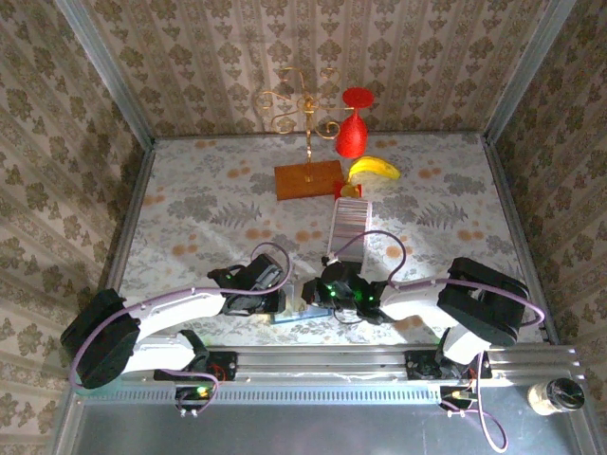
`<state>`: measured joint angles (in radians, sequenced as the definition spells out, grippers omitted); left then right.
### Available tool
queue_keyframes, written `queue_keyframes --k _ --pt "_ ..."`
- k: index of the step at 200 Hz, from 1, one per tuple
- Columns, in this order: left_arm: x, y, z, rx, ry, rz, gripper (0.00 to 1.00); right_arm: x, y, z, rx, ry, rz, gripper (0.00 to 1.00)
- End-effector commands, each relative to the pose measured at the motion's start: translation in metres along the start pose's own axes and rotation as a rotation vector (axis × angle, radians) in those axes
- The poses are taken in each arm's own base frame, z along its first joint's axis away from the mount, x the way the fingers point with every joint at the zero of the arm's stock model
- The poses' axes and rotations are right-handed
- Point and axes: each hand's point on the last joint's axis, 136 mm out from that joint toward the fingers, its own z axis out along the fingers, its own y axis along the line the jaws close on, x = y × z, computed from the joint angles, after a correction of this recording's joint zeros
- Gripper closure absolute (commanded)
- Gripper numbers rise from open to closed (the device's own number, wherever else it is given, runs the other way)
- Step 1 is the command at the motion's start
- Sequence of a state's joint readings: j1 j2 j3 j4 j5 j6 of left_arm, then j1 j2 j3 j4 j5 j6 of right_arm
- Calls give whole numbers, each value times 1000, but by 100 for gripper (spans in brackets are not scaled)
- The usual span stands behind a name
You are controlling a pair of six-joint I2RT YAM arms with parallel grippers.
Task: Put the credit cards into the card holder
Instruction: Insert the credit card into the card slot.
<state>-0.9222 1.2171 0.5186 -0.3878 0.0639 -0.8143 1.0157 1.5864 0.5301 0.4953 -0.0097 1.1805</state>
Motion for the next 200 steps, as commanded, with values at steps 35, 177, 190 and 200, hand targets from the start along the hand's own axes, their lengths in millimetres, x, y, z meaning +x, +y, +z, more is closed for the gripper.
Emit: queue_keyframes --k 35,177,190,200 --pt "16 14 4 -39 44 1 65 6 -2 5 -7 2 45 100" --pt "16 16 3 -37 28 -7 63 27 -7 5 1 76 113 100" --pt "17 16 3 -35 28 -10 63 27 0 6 -32 81 107 100" --pt "17 17 4 -36 28 -11 63 29 4 7 -46 94 105 100"
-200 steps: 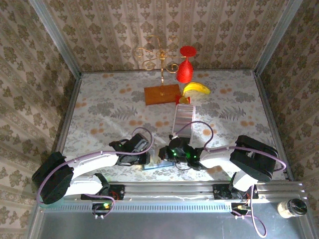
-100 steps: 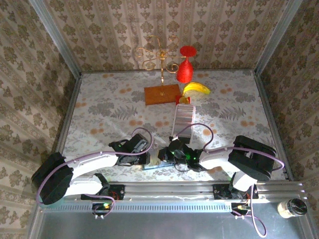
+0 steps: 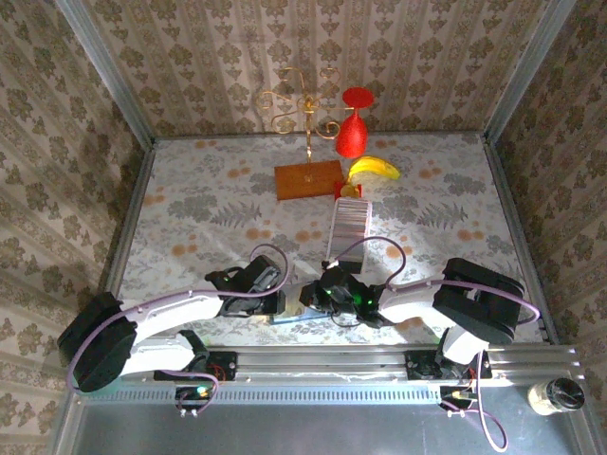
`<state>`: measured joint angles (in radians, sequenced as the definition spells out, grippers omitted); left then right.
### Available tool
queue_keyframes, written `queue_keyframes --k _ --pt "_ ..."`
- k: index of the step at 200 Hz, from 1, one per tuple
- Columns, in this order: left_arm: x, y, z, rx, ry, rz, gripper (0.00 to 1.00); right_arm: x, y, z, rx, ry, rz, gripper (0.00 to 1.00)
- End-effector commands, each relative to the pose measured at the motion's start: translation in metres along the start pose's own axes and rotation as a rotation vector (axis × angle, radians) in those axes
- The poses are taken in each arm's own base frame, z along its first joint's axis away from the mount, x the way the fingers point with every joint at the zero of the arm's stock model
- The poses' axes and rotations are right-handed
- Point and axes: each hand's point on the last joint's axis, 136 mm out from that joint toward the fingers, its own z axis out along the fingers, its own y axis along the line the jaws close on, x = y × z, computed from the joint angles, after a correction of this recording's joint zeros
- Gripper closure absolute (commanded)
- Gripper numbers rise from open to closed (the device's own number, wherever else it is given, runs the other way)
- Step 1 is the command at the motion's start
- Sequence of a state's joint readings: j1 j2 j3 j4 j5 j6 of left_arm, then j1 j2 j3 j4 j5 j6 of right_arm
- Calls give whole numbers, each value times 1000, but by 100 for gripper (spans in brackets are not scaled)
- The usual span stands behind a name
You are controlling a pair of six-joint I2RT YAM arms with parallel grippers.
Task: Put the credit cards into the card holder
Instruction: Insert the credit card into the card slot.
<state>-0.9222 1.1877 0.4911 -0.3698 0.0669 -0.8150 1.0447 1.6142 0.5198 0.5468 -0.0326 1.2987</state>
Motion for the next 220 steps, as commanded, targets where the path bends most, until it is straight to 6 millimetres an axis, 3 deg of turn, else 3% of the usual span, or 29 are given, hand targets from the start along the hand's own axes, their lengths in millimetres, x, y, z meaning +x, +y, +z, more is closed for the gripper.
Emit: queue_keyframes --k 1,86,122,153,179,220 --pt "15 16 4 -53 40 -13 64 14 -2 4 -17 57 4 100" --pt "17 16 6 -48 43 -16 71 17 1 8 -49 68 57 100" --pt "16 16 5 -44 37 -13 71 16 -10 4 58 74 -8 79" --pt "16 16 6 -40 39 -15 71 8 -24 -13 192 44 -79 70" --pt "16 15 6 -34 36 -15 72 8 -27 -18 242 56 -115 71" --pt "16 13 6 -26 36 -13 73 13 -24 -5 220 83 -114 80"
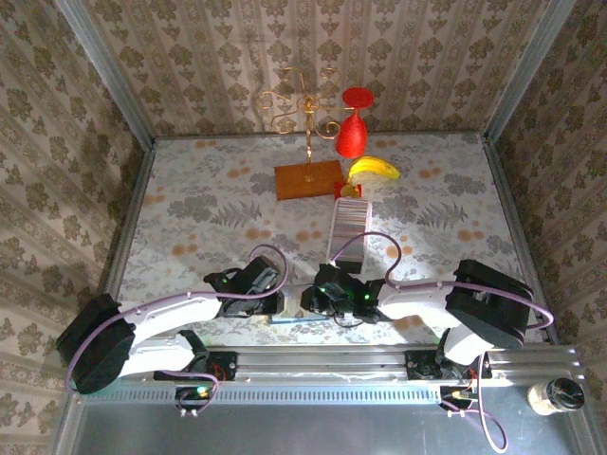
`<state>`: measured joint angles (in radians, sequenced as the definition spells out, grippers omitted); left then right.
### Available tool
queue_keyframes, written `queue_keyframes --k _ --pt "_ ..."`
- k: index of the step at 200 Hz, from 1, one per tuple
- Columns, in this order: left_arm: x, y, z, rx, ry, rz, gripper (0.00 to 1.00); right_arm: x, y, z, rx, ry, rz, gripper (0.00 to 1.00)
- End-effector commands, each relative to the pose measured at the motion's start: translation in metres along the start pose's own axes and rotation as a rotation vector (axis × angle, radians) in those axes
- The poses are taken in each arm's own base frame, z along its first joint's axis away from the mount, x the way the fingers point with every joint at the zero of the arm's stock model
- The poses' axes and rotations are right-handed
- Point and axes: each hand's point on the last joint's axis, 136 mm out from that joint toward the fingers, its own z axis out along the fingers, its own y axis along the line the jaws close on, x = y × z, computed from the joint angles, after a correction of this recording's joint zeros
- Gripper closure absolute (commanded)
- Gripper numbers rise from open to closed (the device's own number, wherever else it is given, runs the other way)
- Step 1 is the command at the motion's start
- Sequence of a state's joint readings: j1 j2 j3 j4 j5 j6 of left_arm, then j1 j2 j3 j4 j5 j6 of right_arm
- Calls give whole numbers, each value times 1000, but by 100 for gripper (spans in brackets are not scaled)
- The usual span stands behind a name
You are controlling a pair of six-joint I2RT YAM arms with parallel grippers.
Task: Put the credit cards into the card holder
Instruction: Insert the credit card into the card slot.
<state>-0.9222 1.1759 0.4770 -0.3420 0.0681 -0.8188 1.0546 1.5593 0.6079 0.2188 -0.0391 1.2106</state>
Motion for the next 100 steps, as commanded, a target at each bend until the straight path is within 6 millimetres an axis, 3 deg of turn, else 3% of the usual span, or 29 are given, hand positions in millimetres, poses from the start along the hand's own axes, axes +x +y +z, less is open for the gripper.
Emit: queue_keyframes --k 1,31,69,100 --pt "18 15 5 -44 53 -12 73 3 -6 7 48 12 -26 80" --pt "18 14 5 -37 52 -11 73 3 3 14 41 24 -46 89" --pt "16 14 3 -35 42 -11 71 3 17 17 29 40 -87 90" --pt "13 14 -2 -40 23 -9 65 6 15 19 49 59 -98 90"
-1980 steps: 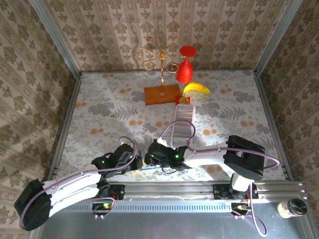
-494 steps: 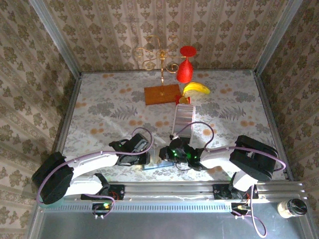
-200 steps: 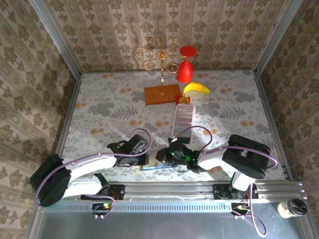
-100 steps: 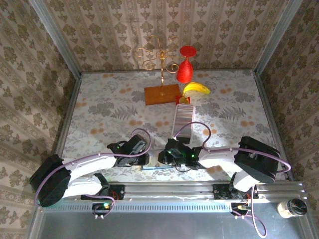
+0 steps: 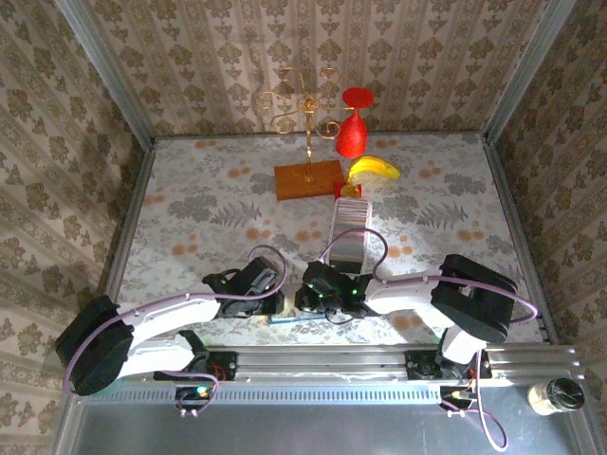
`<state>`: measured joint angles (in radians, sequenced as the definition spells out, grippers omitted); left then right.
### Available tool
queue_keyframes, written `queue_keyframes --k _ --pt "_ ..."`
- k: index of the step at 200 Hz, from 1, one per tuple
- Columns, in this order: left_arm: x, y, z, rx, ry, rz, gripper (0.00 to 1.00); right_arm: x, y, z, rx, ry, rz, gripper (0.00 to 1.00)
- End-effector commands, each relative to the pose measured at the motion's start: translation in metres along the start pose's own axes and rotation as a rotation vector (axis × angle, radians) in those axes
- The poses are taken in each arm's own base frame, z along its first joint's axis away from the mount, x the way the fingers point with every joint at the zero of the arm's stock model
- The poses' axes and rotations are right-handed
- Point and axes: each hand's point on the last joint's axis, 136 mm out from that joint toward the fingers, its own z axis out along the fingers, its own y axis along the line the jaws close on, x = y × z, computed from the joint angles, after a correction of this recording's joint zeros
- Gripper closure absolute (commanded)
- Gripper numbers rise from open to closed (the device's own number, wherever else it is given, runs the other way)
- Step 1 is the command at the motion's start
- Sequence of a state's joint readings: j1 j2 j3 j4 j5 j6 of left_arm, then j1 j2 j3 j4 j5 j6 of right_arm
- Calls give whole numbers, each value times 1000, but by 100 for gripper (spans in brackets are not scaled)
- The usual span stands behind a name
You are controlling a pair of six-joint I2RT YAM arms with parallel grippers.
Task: Put the credit cards into the card holder
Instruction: Insert the credit card into the card slot.
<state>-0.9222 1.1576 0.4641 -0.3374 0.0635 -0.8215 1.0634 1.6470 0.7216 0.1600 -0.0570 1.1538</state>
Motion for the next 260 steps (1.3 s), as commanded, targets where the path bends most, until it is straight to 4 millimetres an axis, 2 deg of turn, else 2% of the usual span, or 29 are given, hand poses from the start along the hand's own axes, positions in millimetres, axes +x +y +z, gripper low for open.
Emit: queue_keyframes --k 1,14,30,70,108,156,185,221,234,260 --pt "12 13 -1 -44 33 -8 64 6 -1 4 28 25 -36 89" --pt "9 12 -5 -43 17 -11 58 6 -7 4 53 21 -36 89" --pt "6 12 -10 -29 -7 -20 57 6 -9 5 58 22 -33 91" --pt "8 22 -15 -4 -35 -90 54 9 1 12 9 40 -33 94" --pt "14 34 -11 -7 -33 -132 55 11 9 16 -15 61 -45 94" --pt "19 28 -4 32 -4 -138 58 16 28 21 -57 98 -88 95" --pt "19 26 -4 49 -10 -144 59 20 32 30 -66 130 -89 96" --pt "17 26 -9 59 -31 -150 58 21 38 31 -93 138 -94 87" --pt "16 29 -12 50 -35 -152 57 20 35 28 -66 135 -104 81" --pt "15 32 -17 43 -49 -154 57 14 23 17 -12 95 -113 80"
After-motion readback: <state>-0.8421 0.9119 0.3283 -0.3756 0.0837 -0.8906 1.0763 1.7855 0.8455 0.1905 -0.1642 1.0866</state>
